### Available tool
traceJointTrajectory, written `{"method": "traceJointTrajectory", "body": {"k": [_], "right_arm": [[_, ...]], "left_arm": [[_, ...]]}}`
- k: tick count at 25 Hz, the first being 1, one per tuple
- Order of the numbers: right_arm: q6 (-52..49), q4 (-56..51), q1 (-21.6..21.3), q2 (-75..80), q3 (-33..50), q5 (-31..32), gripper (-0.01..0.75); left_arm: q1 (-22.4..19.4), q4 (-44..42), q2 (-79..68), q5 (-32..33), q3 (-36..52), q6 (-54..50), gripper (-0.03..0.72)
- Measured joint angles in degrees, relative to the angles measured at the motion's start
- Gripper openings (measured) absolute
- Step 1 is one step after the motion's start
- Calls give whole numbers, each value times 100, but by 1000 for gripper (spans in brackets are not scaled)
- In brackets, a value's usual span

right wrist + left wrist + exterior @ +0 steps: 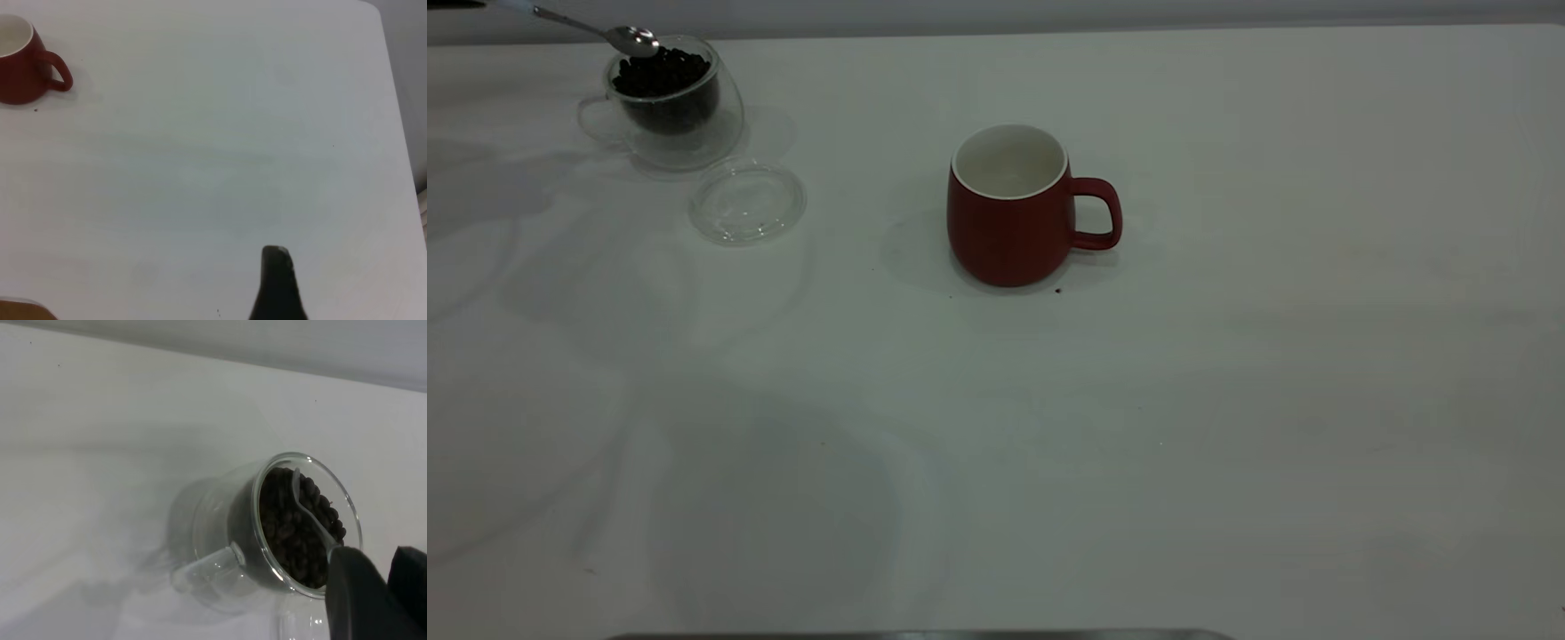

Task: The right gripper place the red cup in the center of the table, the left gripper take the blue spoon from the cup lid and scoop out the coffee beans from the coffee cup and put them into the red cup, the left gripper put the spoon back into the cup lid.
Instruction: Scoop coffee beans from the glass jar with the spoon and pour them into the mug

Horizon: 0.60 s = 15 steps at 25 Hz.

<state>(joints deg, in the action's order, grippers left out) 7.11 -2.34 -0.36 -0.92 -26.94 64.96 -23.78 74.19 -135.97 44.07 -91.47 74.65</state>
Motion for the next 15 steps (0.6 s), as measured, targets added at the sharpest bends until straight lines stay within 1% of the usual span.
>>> {"method": "traceJointTrajectory", "body": {"k": [10,15], "right_arm": [[0,0,0,0,0,0,590],[0,0,0,0,0,0,590]], "left_arm": [[44,347,-326,35,0,-23,122],[44,414,-360,52,0,-608,122]]}}
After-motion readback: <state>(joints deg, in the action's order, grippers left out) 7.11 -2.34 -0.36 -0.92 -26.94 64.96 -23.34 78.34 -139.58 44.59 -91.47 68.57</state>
